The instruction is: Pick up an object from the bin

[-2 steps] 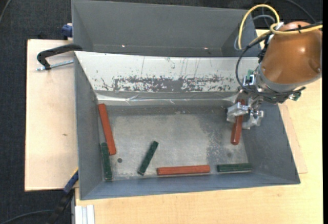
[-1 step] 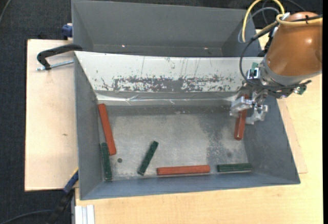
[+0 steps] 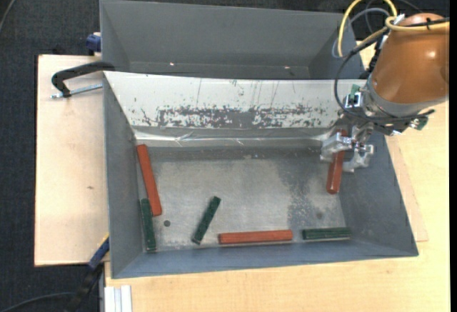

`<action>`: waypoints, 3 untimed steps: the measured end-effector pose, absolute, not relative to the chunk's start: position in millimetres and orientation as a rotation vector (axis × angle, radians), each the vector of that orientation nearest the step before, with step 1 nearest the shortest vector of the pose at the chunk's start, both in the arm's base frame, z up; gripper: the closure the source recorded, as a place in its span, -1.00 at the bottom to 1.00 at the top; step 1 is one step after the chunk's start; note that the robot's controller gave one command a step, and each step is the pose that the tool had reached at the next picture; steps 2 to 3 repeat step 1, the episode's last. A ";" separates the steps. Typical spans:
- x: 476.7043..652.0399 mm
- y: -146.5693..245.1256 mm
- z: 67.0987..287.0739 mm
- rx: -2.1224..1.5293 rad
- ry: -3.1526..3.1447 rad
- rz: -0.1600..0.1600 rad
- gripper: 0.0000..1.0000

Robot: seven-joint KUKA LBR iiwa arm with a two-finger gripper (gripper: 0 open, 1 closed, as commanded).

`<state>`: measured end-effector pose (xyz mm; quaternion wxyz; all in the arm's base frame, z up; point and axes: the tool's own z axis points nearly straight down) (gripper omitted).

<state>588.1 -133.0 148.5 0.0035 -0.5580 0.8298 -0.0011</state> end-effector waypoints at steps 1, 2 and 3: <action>589.7 -132.2 153.1 -1.744 2.604 -0.003 1.00; 589.7 -132.2 153.1 -1.744 2.604 -0.003 1.00; 589.7 -132.2 153.1 -1.744 2.604 -0.003 1.00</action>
Offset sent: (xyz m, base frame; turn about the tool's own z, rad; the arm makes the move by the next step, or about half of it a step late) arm 0.0001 -0.0001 0.0033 0.0000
